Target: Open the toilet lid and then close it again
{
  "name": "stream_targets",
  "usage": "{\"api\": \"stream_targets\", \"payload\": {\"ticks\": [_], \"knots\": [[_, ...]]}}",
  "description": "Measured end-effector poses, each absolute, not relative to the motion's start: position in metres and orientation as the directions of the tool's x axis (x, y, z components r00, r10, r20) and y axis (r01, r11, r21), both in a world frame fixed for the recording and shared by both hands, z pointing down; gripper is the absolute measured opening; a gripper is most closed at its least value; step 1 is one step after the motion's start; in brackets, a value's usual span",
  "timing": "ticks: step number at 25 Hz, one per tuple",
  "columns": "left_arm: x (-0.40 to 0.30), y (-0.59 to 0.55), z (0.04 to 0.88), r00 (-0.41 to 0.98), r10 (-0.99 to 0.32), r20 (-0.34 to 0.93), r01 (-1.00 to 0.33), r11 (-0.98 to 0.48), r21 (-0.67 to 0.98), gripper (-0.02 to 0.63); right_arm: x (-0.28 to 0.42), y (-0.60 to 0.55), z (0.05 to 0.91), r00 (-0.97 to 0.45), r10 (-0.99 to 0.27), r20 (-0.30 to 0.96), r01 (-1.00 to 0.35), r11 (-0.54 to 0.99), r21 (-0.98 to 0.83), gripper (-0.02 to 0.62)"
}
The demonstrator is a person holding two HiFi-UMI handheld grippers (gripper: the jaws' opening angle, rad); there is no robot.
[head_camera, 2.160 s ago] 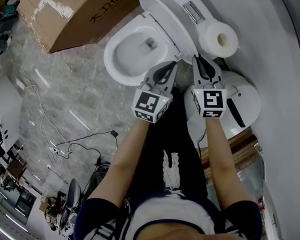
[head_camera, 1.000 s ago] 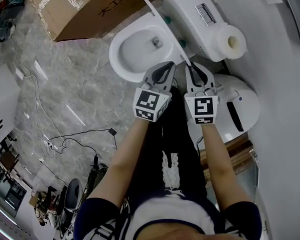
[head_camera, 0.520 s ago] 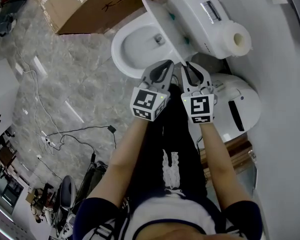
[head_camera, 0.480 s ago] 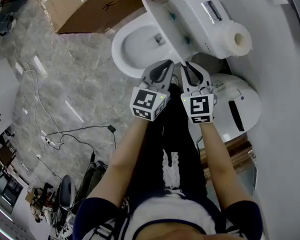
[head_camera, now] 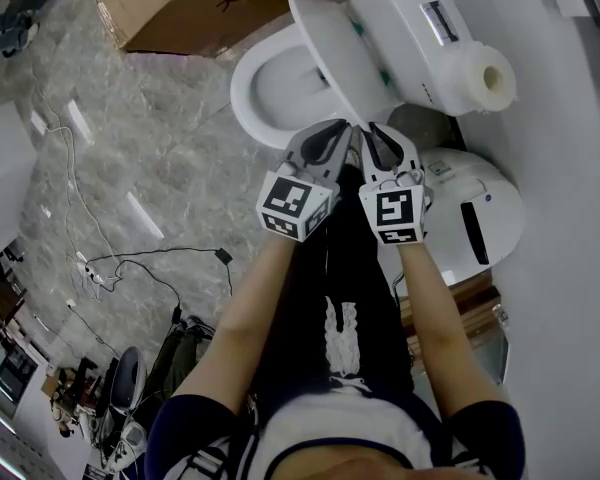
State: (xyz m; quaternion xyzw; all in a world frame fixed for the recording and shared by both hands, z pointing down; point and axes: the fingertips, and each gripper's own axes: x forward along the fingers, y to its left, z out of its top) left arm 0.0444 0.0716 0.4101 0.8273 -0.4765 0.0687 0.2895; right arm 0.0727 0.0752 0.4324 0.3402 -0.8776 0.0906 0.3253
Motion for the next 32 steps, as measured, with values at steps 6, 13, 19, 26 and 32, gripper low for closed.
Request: {"api": "stream_targets", "payload": {"ticks": [6,13,19,26,32], "knots": [[0.039,0.075,0.412,0.54,-0.742,0.397,-0.822,-0.365,0.436,0.057,0.064,0.081,0.436,-0.563,-0.527,0.637,-0.632,0.771,0.079,0.037],[0.034,0.079,0.408,0.552,-0.741,0.383,-0.807,-0.359,0.468,0.063,0.056,0.087,0.439,-0.572,-0.503,0.648,-0.609,0.79,0.076,0.04],[0.028,0.081,0.413,0.543,-0.744,0.389,-0.808,-0.338,0.482,0.064,0.046,0.094,0.445,-0.582,-0.478,0.657,-0.578,0.812,0.079,0.046],[0.02,0.088,0.419,0.537,-0.744,0.399,-0.806,-0.311,0.504,0.064,0.038,0.101,0.45,-0.587,-0.447,0.675,-0.552,0.831,0.07,0.049],[0.01,0.094,0.428,0.523,-0.742,0.419,-0.807,-0.272,0.525,0.07,0.027,0.11,0.459,-0.595,-0.411,0.691,-0.519,0.853,0.06,0.057]]}}
